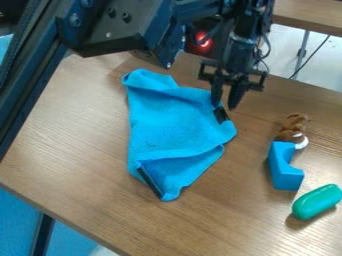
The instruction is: Fold the cloth from left to right
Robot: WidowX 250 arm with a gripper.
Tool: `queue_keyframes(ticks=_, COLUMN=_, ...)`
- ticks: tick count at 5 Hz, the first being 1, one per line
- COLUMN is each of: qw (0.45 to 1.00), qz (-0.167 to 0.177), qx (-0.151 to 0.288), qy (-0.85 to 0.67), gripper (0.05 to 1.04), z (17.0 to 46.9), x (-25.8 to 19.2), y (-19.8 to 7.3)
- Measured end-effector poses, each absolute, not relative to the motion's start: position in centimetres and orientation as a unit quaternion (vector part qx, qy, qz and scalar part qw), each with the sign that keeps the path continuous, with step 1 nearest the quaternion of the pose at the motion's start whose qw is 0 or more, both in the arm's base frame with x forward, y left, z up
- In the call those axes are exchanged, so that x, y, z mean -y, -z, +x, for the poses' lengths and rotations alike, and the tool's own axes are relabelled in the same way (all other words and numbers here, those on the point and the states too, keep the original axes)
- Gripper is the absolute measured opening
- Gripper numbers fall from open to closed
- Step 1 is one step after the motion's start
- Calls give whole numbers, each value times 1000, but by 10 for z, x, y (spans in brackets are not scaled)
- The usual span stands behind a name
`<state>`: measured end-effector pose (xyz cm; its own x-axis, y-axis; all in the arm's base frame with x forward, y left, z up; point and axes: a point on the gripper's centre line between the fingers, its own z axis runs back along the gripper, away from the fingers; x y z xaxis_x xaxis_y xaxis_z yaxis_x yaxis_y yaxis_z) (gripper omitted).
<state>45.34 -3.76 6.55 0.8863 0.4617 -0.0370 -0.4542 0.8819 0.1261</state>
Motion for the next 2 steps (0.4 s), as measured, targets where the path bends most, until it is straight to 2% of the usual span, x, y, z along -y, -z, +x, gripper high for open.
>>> queue_keyframes(ticks=1, qw=974, qz=42, qx=-23, qy=-219, gripper=795, z=457, x=43, y=-58)
queue_keyframes(ticks=2, qw=978, qz=18, qx=-27, qy=-208, gripper=999, z=454, x=45, y=-63)
